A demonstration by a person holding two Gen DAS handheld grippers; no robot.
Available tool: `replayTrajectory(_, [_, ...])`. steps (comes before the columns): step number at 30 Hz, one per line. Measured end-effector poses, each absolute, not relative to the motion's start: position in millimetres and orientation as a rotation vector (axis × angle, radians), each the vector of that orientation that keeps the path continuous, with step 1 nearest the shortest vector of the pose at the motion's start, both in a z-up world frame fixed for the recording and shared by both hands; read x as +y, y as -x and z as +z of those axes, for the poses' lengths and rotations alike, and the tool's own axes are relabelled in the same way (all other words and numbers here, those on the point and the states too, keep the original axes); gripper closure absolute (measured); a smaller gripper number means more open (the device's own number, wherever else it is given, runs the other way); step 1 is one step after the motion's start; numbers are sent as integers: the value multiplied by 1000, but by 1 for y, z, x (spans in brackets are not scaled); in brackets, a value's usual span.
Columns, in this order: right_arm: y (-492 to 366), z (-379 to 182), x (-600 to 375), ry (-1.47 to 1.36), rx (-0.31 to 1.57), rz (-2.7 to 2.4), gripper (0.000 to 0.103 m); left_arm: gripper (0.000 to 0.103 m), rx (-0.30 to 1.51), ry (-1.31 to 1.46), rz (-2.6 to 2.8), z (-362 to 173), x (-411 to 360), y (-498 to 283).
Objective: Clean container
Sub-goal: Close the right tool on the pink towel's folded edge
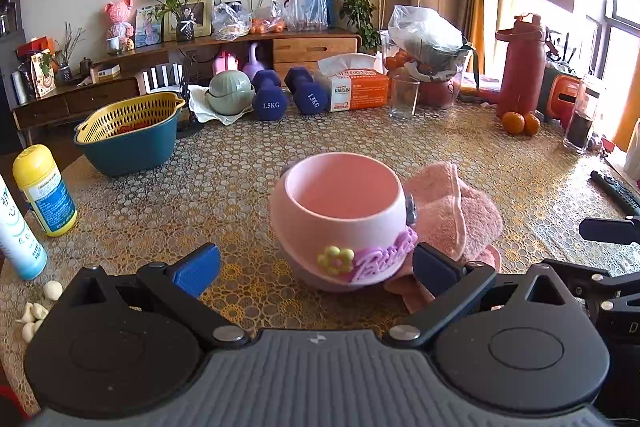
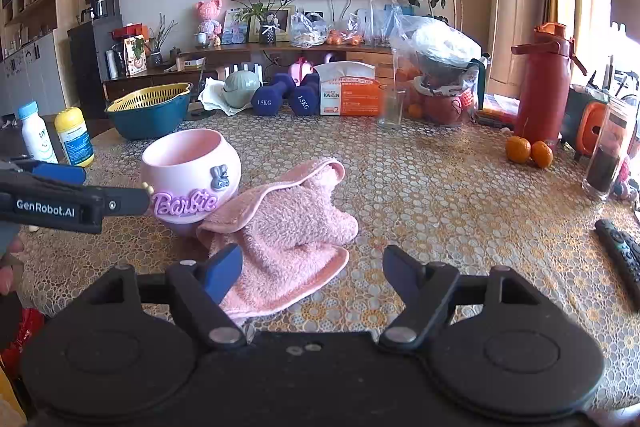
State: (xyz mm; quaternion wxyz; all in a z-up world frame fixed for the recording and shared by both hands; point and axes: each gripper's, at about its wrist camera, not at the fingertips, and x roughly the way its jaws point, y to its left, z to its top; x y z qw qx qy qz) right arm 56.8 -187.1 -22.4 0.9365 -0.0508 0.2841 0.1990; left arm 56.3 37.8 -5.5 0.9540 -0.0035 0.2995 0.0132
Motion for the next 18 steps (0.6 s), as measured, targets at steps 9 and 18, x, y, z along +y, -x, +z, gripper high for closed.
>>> replayTrajectory(9, [-85,-35,-165,163,605,525,26,0,573,-144,-139,-7,40,-79])
replayTrajectory(18, [-105,-52,-140,270,639,630,26,0,584,-376,-302,-18,35,-85])
